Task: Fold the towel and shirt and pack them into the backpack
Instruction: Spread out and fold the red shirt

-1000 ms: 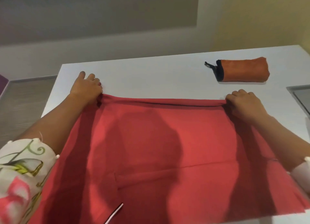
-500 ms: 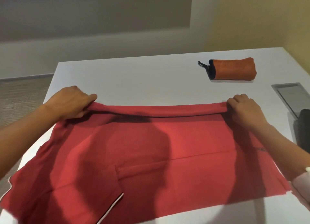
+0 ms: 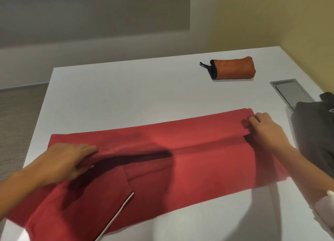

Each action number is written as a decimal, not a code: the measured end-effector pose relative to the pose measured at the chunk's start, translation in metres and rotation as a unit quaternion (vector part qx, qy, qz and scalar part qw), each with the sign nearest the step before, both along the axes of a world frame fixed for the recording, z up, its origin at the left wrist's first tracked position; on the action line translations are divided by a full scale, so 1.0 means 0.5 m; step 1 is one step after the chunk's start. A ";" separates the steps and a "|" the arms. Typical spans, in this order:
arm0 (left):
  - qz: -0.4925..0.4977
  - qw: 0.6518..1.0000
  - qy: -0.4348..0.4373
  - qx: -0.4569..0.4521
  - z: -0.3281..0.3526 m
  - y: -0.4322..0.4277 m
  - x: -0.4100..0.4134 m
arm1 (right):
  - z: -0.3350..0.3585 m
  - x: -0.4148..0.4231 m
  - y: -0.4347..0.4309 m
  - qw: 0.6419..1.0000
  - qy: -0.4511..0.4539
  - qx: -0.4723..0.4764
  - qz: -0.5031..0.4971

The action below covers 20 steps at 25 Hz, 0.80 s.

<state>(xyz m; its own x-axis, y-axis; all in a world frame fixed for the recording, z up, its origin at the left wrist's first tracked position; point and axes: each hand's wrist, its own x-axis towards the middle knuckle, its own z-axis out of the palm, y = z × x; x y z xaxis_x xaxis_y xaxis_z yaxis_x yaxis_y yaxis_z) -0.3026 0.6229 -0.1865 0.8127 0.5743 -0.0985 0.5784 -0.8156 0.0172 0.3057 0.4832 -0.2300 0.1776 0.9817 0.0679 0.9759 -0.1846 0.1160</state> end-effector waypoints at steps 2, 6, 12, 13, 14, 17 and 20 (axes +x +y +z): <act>0.009 1.000 0.002 0.000 -0.008 -0.028 -0.004 | -0.005 0.000 -0.022 1.000 -0.008 -0.021 -0.008; 0.026 1.000 -0.004 -0.007 -0.005 -0.064 -0.004 | -0.004 -0.003 -0.045 0.998 -0.030 -0.023 -0.048; 0.040 0.998 0.000 -0.052 -0.007 -0.098 -0.019 | -0.011 -0.018 -0.058 0.989 -0.094 -0.081 -0.079; 0.049 0.997 -0.007 -0.066 -0.004 -0.105 -0.020 | -0.007 -0.023 -0.053 0.988 -0.105 -0.073 -0.090; 0.072 0.994 -0.020 -0.082 -0.001 -0.110 -0.022 | 0.000 -0.034 -0.045 0.988 -0.108 -0.057 -0.099; 0.219 0.969 -0.087 -0.074 0.003 -0.101 -0.025 | 0.021 -0.106 0.008 0.994 -0.056 -0.012 -0.089; 0.433 0.893 -0.121 -0.034 -0.015 -0.054 -0.048 | 0.030 -0.241 0.075 0.999 0.024 0.029 -0.035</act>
<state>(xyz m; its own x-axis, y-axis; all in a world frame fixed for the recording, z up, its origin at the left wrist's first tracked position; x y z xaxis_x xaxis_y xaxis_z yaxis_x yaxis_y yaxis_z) -0.3265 0.5958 -0.1941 0.0690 0.9969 -0.0388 0.9642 -0.0567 0.2591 0.1853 0.5207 -0.2152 0.2494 0.9617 0.1140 0.9648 -0.2569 0.0559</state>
